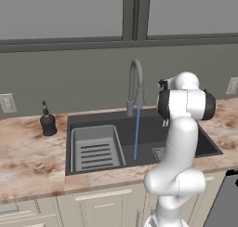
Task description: Turn on the sink faucet. Then move the carrot from the counter to the sink. Turn off the sink. Move the vegetable from the sink to the pot next to the stove. Finally move the pot to the rear left burner.
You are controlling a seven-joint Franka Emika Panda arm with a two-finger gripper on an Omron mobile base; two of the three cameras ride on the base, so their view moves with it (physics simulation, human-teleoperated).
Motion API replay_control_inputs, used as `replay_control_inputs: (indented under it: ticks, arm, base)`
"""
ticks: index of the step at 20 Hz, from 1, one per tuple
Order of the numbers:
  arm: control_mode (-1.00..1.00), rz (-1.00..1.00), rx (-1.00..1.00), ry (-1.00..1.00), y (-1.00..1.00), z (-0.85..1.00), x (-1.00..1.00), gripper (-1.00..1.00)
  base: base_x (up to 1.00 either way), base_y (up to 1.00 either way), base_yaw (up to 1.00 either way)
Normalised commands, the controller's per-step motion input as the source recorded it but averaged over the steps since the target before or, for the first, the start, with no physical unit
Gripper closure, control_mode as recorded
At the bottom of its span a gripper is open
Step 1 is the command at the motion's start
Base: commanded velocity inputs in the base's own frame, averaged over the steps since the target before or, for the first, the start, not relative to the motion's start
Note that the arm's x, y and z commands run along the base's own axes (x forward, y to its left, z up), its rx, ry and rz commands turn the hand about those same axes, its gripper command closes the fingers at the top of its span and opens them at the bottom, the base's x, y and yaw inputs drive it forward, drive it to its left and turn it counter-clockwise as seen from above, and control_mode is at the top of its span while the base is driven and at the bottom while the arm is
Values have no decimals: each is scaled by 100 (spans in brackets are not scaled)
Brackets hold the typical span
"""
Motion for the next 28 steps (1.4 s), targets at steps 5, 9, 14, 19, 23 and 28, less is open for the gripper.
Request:
replay_control_inputs:
  ticks: [5,9,14,19,23,28]
  arm:
    - [-100,3,4,-46,0,-8,-38,100]
    - [-100,1,9,-37,-2,-14,-2,100]
    - [-100,-12,7,-16,-2,-5,24,100]
    - [-100,-36,6,-3,-12,-9,20,100]
    - [-100,-46,10,0,-18,-12,15,100]
    - [-100,-38,9,-1,-4,-11,22,100]
  base:
    - [0,0,0]
    - [0,0,0]
    - [0,0,0]
    - [0,0,0]
    - [0,0,0]
    - [0,0,0]
